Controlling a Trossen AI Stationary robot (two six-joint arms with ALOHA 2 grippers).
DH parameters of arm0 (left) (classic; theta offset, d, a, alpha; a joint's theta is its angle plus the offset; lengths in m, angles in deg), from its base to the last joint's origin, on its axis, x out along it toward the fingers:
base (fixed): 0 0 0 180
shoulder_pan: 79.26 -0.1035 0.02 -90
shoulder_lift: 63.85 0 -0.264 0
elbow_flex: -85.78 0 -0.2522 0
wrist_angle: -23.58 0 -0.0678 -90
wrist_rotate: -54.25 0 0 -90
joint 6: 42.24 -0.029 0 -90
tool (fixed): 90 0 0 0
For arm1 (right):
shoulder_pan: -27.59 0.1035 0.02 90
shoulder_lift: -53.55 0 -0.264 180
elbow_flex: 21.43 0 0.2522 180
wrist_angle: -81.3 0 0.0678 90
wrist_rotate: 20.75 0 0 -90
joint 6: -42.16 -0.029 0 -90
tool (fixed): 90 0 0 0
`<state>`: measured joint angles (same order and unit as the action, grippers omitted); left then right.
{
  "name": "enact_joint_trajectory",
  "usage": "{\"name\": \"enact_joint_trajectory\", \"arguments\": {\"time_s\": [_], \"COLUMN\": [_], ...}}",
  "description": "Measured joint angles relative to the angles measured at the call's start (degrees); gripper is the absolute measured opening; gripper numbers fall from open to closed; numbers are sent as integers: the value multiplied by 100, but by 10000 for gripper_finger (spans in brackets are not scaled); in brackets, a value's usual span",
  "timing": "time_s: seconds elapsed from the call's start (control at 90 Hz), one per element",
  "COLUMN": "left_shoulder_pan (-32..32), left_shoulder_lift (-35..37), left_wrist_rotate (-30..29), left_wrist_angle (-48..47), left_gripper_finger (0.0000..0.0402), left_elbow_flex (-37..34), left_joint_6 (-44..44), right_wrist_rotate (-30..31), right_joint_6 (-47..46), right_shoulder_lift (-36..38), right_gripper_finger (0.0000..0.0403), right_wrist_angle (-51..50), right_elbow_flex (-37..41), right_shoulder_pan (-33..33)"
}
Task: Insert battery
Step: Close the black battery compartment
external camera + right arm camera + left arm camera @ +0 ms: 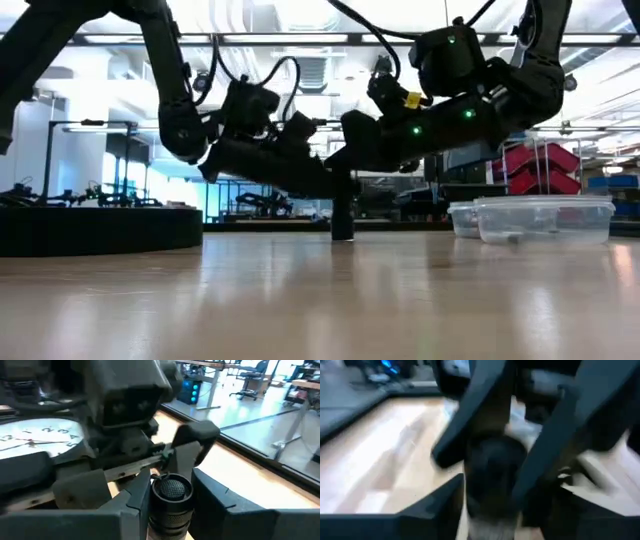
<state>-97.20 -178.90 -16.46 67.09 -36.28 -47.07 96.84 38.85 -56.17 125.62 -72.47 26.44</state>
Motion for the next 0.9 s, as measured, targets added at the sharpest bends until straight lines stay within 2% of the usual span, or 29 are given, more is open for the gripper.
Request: {"name": "enact_joint_trajectory", "arguments": {"time_s": [0.1, 0.2, 0.356, 0.467, 0.622, 0.9], "left_shoulder_pan": [-229, -418, -528, -549, -558, -560], "left_shoulder_lift": [15, -4, -7, -7, -11, -11], "left_wrist_rotate": [547, 1242, 2188, 2666, 3065, 3073], "left_wrist_angle": [32, 48, 81, 80, 75, 69], "left_gripper_finger": [244, 252, 241, 223, 196, 125], "left_elbow_flex": [-91, -173, -219, -193, -193, -193], "left_joint_6": [-93, -333, -785, -875, -988, -1024], "right_wrist_rotate": [-90, -350, -1199, -1557, -2026, -2244], "right_joint_6": [-25, 28, 29, 58, 126, 233], "right_shoulder_lift": [0, 0, 4, 4, 4, 2], "right_gripper_finger": [91, 91, 91, 91, 91, 91], "right_wrist_angle": [0, 13, 45, 69, 126, 166], "right_elbow_flex": [0, 0, 0, 0, 0, 4], "right_shoulder_pan": [-2, -9, -112, -168, -199, -225]}}
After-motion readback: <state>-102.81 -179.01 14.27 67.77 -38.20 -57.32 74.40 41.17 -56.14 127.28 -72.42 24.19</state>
